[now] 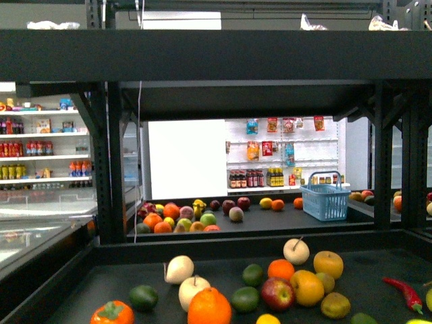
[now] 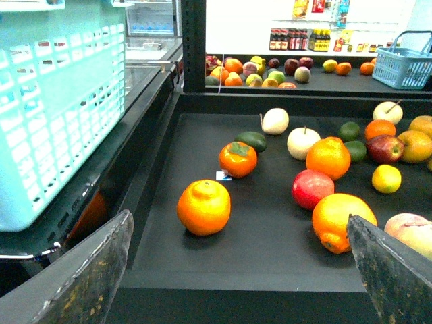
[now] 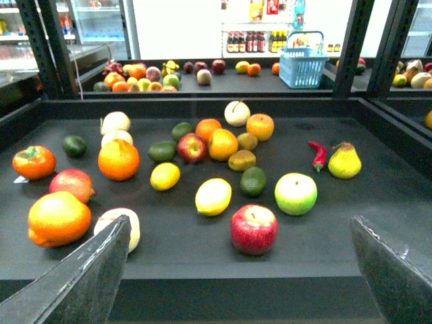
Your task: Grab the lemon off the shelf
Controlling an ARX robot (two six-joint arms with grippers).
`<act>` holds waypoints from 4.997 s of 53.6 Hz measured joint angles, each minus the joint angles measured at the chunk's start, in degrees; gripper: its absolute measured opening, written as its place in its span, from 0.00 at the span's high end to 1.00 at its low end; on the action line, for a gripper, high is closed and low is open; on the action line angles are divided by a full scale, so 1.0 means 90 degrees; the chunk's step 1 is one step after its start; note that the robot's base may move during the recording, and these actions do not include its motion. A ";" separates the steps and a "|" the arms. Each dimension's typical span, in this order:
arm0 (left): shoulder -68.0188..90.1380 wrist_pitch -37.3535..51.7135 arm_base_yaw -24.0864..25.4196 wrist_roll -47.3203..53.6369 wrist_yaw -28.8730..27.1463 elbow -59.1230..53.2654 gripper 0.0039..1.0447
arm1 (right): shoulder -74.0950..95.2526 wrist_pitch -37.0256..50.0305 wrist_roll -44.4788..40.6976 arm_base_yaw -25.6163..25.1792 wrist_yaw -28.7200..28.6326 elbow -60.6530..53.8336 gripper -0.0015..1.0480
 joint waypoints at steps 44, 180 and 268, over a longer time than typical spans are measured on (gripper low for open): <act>0.1311 -0.1404 0.0243 -0.2089 0.0432 0.0746 0.07 | 0.0000 0.0002 0.0002 0.0000 0.0000 0.0000 0.07; 1.1322 0.1729 0.3283 -0.6970 0.2348 0.8230 0.82 | 0.0000 0.0000 0.0002 0.0000 0.0002 0.0000 0.07; 0.9321 0.2089 0.0131 -0.6717 0.3937 0.7082 0.87 | 0.0000 0.0000 0.0002 0.0000 0.0002 0.0000 0.07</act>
